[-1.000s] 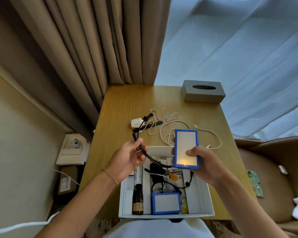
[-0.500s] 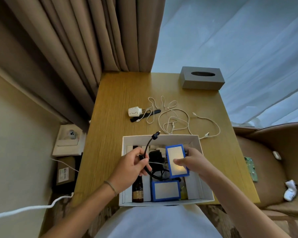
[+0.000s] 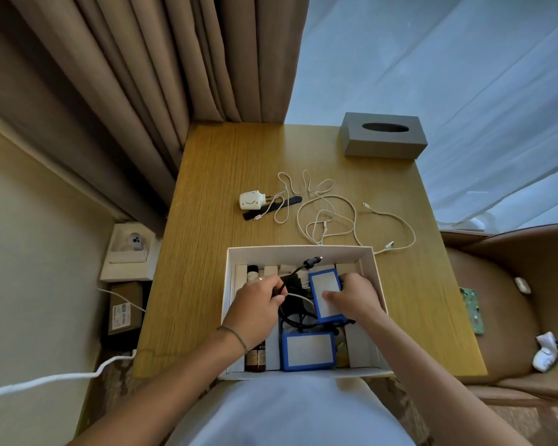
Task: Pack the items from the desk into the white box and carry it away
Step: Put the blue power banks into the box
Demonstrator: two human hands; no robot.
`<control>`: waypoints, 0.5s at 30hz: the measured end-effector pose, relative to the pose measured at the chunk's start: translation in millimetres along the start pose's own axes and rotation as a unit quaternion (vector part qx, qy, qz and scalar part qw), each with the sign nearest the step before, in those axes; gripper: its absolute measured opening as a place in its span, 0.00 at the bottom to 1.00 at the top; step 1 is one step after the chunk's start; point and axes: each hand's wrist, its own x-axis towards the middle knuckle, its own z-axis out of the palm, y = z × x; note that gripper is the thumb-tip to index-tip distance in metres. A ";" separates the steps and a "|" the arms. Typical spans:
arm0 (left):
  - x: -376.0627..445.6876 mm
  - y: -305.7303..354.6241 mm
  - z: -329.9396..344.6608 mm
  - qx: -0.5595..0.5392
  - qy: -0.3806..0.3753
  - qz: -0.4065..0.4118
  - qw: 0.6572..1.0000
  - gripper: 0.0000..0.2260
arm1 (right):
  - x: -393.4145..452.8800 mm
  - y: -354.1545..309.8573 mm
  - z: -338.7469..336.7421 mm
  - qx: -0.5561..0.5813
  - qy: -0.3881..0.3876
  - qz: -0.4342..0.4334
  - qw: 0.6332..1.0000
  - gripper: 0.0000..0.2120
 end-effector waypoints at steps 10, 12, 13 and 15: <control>25.6 -2.4 16.6 0.092 -0.014 -0.019 0.996 0.07 | -5.7 4.1 -2.1 -0.130 0.019 -0.049 0.990 0.09; 31.9 -1.3 20.2 0.082 -0.006 -0.021 0.996 0.07 | -7.3 6.2 -3.4 -0.127 0.021 -0.057 0.990 0.10; 34.2 -0.7 21.7 0.077 0.003 -0.019 0.997 0.07 | -8.5 7.1 -3.1 -0.128 0.021 -0.061 0.990 0.11; 36.7 0.5 24.1 0.069 0.025 -0.015 0.997 0.08 | -10.8 9.5 -1.8 -0.126 0.026 -0.069 0.989 0.11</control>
